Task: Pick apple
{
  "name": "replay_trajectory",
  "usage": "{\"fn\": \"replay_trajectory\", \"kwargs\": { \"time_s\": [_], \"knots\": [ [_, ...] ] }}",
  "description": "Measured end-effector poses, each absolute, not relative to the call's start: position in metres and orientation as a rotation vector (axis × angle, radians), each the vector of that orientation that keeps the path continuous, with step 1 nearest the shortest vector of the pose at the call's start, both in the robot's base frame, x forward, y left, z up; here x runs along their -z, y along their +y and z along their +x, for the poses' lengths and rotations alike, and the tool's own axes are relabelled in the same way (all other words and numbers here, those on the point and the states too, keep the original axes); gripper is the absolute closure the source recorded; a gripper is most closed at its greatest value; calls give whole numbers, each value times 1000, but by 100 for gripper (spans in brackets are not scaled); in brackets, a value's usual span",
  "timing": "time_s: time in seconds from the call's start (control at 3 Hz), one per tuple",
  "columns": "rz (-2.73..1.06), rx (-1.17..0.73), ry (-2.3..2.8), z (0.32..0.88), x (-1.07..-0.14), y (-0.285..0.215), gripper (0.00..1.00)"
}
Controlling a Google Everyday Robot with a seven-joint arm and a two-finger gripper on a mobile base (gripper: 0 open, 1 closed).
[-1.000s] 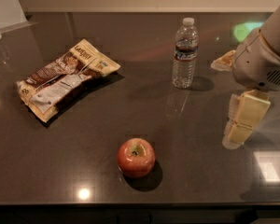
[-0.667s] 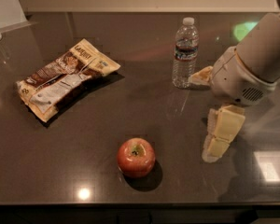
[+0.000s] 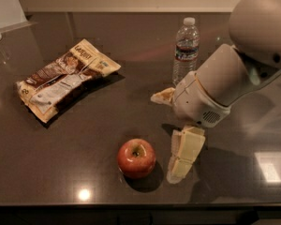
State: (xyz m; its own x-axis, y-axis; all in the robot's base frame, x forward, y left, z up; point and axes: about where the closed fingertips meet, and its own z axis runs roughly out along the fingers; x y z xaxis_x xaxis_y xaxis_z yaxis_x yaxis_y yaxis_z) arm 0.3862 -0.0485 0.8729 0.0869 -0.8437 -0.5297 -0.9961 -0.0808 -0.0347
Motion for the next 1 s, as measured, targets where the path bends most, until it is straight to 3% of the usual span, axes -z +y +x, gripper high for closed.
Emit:
{"fn": "replay_trajectory", "kwargs": {
  "time_s": [0.67,1.0],
  "knots": [
    [-2007,-639,1709,369,-856,-13,0],
    [-2007,-661,1677,366,-852,-4,16]
  ]
}}
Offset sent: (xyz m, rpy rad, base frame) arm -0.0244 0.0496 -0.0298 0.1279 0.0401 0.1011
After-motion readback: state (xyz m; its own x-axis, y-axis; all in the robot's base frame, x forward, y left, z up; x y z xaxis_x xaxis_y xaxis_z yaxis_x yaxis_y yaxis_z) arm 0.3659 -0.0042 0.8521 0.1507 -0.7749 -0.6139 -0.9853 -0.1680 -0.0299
